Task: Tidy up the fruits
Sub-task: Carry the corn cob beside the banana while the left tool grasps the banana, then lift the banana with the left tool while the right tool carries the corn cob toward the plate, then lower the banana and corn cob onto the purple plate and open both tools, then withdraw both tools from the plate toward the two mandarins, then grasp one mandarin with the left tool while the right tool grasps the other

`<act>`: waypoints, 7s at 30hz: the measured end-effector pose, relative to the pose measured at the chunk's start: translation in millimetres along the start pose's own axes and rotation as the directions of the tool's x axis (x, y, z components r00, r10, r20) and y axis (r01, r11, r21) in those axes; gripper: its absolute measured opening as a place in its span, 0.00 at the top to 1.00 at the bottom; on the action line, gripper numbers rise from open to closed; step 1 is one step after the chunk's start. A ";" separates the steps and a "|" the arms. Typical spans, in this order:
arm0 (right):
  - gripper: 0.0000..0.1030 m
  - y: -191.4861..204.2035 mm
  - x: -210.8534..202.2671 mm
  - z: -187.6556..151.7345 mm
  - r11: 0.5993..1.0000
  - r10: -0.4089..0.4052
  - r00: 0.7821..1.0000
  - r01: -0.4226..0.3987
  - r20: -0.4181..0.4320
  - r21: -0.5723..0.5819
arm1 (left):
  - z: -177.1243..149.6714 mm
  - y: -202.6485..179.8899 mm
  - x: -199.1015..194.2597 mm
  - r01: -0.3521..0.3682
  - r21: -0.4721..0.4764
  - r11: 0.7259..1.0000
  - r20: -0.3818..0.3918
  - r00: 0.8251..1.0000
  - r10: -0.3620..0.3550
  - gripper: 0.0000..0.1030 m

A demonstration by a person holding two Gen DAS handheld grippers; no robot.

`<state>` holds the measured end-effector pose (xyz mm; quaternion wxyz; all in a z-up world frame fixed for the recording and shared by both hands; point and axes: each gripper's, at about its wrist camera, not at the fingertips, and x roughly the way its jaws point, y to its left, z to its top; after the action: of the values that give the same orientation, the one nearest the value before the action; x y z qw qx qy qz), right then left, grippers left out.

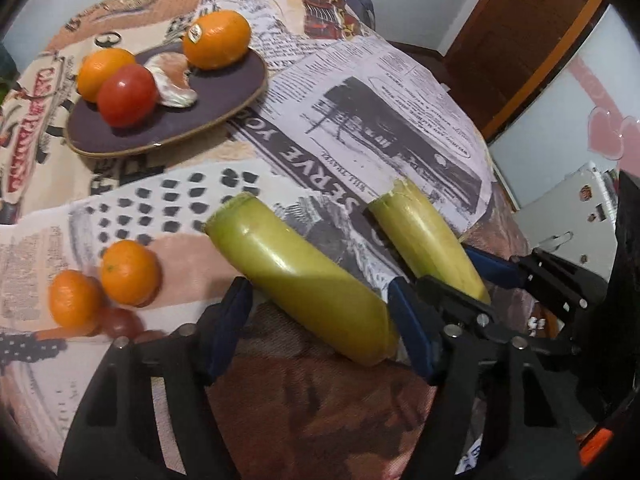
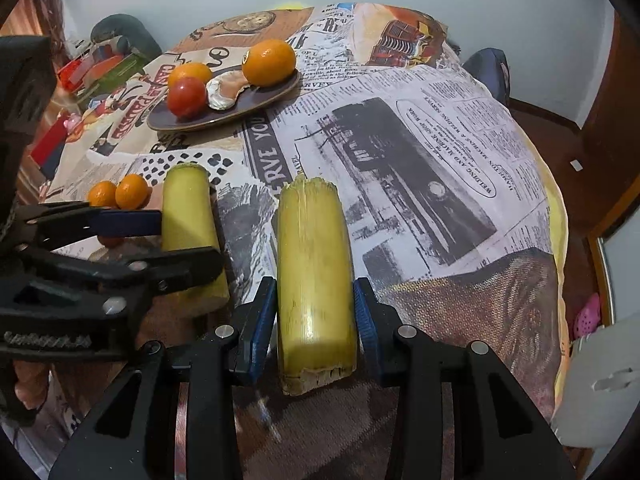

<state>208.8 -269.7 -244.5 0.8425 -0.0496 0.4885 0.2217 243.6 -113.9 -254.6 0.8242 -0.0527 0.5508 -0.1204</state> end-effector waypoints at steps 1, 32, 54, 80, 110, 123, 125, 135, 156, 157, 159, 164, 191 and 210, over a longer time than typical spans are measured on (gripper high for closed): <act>0.65 -0.6 -0.3 -0.4 1.000 -0.002 1.000 0.002 -0.001 0.000 | 1.9 -0.5 2.1 0.001 0.001 1.000 0.003 1.000 -0.001 0.33; 0.65 -14.0 18.5 22.4 0.995 0.079 0.997 -0.077 -0.023 0.056 | 28.9 9.5 20.9 -0.013 0.056 0.998 -0.012 1.000 0.014 0.56; 0.65 -15.2 -9.9 29.8 0.997 0.048 0.994 -0.054 0.094 0.063 | 14.1 3.2 -18.0 0.028 0.095 0.995 0.073 0.997 -0.035 0.66; 0.65 22.7 -41.3 77.6 0.997 0.071 0.972 -0.072 0.224 -0.004 | 34.7 46.0 -119.2 -0.030 0.046 0.999 0.308 0.951 0.014 0.67; 0.65 66.0 21.3 158.0 0.989 0.131 0.960 -0.108 0.249 -0.104 | 85.3 159.0 -101.4 -0.120 -0.108 0.987 0.328 0.933 0.149 0.67; 0.65 72.1 56.9 176.2 0.987 0.107 0.971 -0.078 0.213 -0.143 | 107.6 162.2 -71.8 -0.152 -0.057 0.987 0.319 0.934 0.162 0.67; 0.65 72.5 62.1 177.2 0.986 0.106 0.974 -0.077 0.199 -0.149 | 111.0 162.5 -68.2 -0.150 -0.056 0.987 0.317 0.935 0.160 0.67; 0.65 65.6 74.5 181.6 0.983 0.144 0.978 -0.124 0.151 -0.137 | 120.4 151.5 -50.9 -0.144 -0.016 0.989 0.296 0.945 0.142 0.66; 0.65 74.2 47.4 162.2 0.986 0.118 0.979 -0.095 0.168 -0.139 | 97.6 148.5 -77.3 -0.136 -0.056 0.989 0.301 0.942 0.146 0.50; 0.65 75.8 41.2 159.2 0.986 0.119 0.978 -0.096 0.173 -0.137 | 95.1 148.5 -81.1 -0.138 -0.059 0.989 0.304 0.941 0.150 0.50; 0.65 78.3 33.7 154.8 0.986 0.122 0.976 -0.099 0.179 -0.134 | 89.3 147.9 -89.5 -0.147 -0.063 0.987 0.311 0.937 0.160 0.50; 0.58 87.2 8.7 142.5 0.986 0.112 0.972 -0.083 0.208 -0.144 | 70.9 144.1 -116.2 -0.175 -0.055 0.983 0.335 0.924 0.183 0.46; 0.39 129.7 2.7 69.1 0.975 0.147 0.982 -0.123 0.122 -0.184 | -27.1 146.2 -135.0 -0.181 -0.069 0.981 0.251 0.949 0.193 0.34; 0.66 137.3 55.3 60.9 0.968 0.190 0.982 -0.189 -0.009 -0.165 | -38.5 159.5 -102.0 -0.147 -0.089 0.985 0.217 0.962 0.163 0.36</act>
<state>223.1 -110.3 -241.4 0.8121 -0.0713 0.4681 0.3411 193.4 68.1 -213.3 0.8854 -0.0521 0.4609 -0.0290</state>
